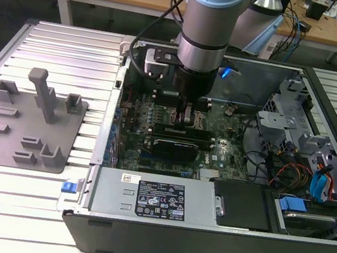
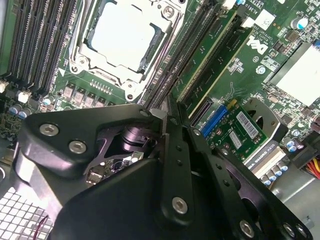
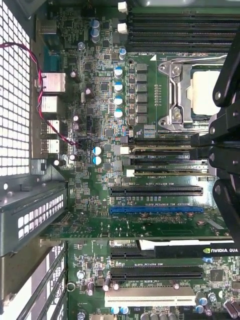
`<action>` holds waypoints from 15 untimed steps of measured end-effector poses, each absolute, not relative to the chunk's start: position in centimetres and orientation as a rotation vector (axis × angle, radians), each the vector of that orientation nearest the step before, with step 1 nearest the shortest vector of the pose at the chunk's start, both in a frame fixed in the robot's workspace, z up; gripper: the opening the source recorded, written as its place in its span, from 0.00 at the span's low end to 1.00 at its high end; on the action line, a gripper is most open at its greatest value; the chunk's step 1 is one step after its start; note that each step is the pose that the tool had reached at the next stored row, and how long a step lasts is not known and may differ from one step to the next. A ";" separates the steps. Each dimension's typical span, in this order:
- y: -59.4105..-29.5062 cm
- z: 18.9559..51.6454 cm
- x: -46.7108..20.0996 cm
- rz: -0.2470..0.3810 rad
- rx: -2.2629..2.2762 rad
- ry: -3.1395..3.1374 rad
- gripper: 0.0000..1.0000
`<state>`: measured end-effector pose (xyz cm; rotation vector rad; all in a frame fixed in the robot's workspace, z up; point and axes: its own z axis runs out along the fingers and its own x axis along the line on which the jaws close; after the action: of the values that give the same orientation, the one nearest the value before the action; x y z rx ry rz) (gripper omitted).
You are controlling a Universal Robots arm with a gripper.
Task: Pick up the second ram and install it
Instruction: 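Insert the second ram into the second slot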
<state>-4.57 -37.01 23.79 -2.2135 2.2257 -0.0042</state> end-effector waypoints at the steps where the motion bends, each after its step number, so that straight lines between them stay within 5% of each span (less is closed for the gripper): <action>1: -37.0 23.7 -4.6 -0.004 -2.214 2.226 0.09; 15: -37.0 23.1 -4.6 -0.005 -2.213 2.225 0.09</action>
<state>-4.59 -37.01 23.11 -2.2133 2.2254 -0.0047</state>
